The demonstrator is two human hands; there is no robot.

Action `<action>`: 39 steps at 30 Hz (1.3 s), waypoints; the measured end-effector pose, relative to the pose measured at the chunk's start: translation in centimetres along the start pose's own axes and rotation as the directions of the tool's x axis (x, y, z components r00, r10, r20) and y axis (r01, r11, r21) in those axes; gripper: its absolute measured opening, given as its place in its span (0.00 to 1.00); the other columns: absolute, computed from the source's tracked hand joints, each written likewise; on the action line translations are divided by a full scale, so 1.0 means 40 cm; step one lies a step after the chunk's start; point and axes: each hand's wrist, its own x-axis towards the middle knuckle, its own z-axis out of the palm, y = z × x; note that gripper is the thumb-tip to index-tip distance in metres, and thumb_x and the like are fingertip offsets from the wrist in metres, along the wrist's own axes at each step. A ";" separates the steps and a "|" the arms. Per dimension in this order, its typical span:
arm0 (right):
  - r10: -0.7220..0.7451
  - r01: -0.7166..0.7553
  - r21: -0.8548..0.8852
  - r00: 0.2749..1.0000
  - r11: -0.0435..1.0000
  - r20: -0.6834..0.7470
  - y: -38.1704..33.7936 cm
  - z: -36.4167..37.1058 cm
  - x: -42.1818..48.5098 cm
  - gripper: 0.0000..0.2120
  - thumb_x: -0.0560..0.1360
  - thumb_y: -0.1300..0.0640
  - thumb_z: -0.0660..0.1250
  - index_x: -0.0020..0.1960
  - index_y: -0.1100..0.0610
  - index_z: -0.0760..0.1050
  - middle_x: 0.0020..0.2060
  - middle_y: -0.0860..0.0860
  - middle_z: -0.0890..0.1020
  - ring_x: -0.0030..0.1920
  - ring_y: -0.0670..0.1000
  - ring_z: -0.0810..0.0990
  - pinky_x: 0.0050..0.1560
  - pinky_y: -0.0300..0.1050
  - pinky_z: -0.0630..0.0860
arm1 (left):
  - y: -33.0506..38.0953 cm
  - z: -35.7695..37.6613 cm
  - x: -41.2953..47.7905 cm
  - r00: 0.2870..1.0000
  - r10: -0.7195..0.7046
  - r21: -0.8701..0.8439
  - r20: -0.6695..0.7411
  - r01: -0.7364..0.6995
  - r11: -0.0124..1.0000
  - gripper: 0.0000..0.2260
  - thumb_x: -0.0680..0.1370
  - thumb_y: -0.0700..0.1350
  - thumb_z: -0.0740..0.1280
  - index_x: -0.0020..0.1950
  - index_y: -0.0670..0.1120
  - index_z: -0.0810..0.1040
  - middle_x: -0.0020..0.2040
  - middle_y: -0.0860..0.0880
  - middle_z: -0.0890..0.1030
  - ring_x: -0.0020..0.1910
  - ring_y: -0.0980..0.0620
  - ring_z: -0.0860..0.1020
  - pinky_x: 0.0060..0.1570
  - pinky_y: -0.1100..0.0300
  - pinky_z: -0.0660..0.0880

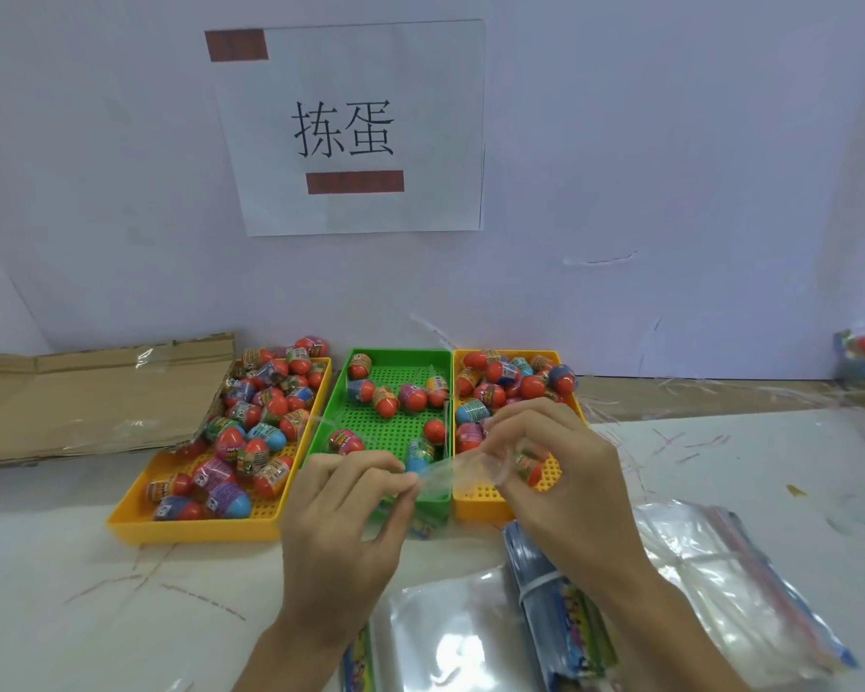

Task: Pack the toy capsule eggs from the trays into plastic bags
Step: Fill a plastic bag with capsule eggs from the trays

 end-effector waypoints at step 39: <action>0.167 -0.253 0.189 0.910 0.949 0.379 0.026 -0.008 -0.009 0.11 0.74 0.67 0.73 0.51 0.53 0.87 0.48 0.44 0.85 0.52 0.47 0.84 0.49 0.43 0.82 | 0.055 -0.011 -0.015 0.945 -0.027 -0.236 0.326 0.109 0.966 0.15 0.80 0.49 0.68 0.66 0.51 0.82 0.56 0.55 0.80 0.54 0.57 0.78 0.51 0.58 0.76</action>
